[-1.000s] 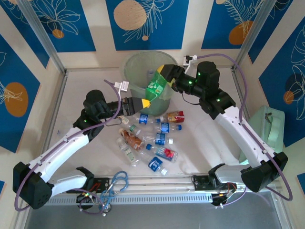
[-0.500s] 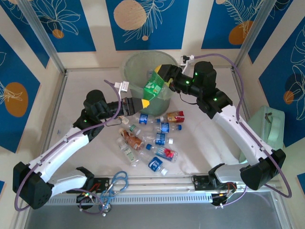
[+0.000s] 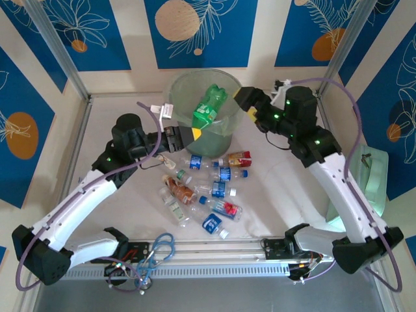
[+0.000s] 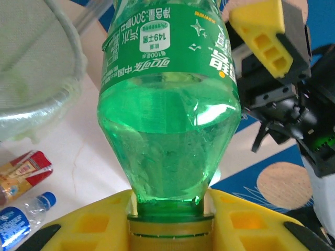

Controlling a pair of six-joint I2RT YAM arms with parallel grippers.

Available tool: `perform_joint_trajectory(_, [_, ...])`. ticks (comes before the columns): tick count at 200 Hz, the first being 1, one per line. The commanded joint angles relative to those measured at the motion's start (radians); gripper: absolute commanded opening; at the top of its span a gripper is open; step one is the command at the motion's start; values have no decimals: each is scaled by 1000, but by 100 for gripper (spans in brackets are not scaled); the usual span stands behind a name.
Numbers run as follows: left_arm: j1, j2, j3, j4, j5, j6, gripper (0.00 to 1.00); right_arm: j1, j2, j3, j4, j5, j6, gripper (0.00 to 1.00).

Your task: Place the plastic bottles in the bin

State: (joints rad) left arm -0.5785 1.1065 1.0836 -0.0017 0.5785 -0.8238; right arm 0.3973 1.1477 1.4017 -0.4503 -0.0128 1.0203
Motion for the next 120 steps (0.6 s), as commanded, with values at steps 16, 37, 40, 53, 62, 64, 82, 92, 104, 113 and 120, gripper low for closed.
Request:
perform_joint_trajectory(16, [-3, 21, 151, -237, -195, 169, 32, -43, -88, -8, -196, 85, -68, 96])
perform_joint_trajectory(37, [7, 78, 238, -320, -259, 211, 31, -55, -138, -50, -234, 92, -75, 96])
perform_joint_trajectory(40, [9, 86, 253, -328, -265, 215, 31, -55, -145, -57, -238, 93, -74, 96])
perform_joint_trajectory(53, [15, 129, 305, -353, -282, 234, 31, -57, -172, -90, -252, 99, -72, 96])
perform_joint_trajectory(62, [22, 161, 342, -367, -288, 248, 31, -57, -187, -112, -259, 102, -67, 96])
perform_joint_trajectory(64, [23, 168, 351, -371, -290, 251, 31, -58, -190, -117, -260, 102, -66, 96])
perform_joint_trajectory(82, [39, 232, 432, -408, -309, 272, 30, -58, -212, -156, -263, 94, -53, 96])
perform_joint_trajectory(92, [49, 270, 477, -425, -316, 279, 30, -58, -218, -171, -266, 87, -46, 95])
perform_joint_trajectory(104, [60, 311, 527, -446, -322, 278, 30, -57, -224, -185, -275, 85, -41, 95])
perform_joint_trajectory(113, [67, 342, 559, -458, -324, 280, 30, -57, -233, -195, -281, 86, -38, 95])
perform_joint_trajectory(120, [69, 365, 586, -466, -322, 280, 30, -57, -241, -201, -284, 88, -34, 95])
